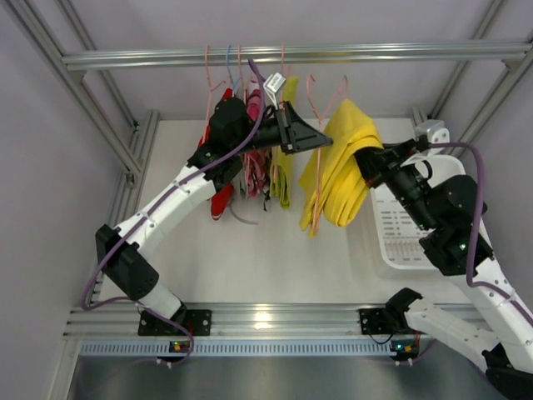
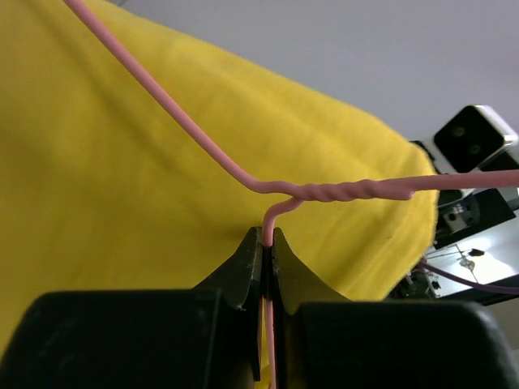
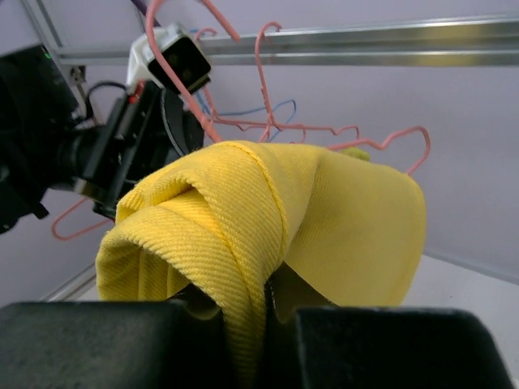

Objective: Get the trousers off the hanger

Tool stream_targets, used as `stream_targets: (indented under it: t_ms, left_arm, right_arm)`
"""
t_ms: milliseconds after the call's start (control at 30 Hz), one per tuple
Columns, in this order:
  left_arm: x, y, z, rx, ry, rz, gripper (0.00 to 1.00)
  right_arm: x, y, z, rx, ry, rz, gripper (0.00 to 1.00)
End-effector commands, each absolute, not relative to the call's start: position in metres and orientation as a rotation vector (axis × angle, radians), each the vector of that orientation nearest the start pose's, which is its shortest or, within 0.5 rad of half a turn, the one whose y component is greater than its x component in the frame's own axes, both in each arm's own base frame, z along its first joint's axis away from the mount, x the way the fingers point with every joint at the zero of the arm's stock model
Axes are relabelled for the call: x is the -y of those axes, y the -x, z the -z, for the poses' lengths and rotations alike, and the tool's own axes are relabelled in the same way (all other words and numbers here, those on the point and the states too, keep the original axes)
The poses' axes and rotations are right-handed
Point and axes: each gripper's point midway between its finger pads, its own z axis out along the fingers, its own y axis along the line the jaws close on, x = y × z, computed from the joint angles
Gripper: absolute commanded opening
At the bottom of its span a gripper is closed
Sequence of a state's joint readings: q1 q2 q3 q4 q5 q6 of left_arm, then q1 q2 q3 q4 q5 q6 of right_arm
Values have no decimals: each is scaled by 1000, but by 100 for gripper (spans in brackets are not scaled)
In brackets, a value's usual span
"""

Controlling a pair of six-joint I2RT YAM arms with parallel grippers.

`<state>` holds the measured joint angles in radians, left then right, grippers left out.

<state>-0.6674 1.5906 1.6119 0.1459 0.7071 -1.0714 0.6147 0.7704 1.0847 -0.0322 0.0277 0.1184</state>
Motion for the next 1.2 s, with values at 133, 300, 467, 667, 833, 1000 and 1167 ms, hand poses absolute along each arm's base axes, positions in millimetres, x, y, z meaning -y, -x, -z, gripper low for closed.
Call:
stream_targets:
  t_ms: [133, 300, 467, 667, 833, 1000, 1167]
  left_arm:
    - [389, -281, -431, -1730, -368, 1746, 0]
    - [390, -284, -415, -1765, -350, 1731, 0]
    - [389, -285, -412, -1775, -348, 1712, 0]
    - [387, -285, -409, -1782, -358, 1692, 0]
    - [386, -283, -412, -1771, -380, 1676, 0]
    - [384, -283, -415, -1763, -391, 1663, 0]
    - [382, -282, -415, -1761, -397, 1650, 0]
  right_arm:
    - [-116, -173, -596, -876, 179, -655, 0]
    - [-85, -150, -630, -797, 150, -553, 0]
    - [-52, -129, -652, -725, 102, -440, 0]
    - [-12, -108, -661, -693, 17, -270, 0]
    - [22, -106, -635, -765, -67, -72, 0]
    - [48, -108, -587, -884, -112, 131, 0]
    - [72, -112, -532, -992, -163, 318, 0]
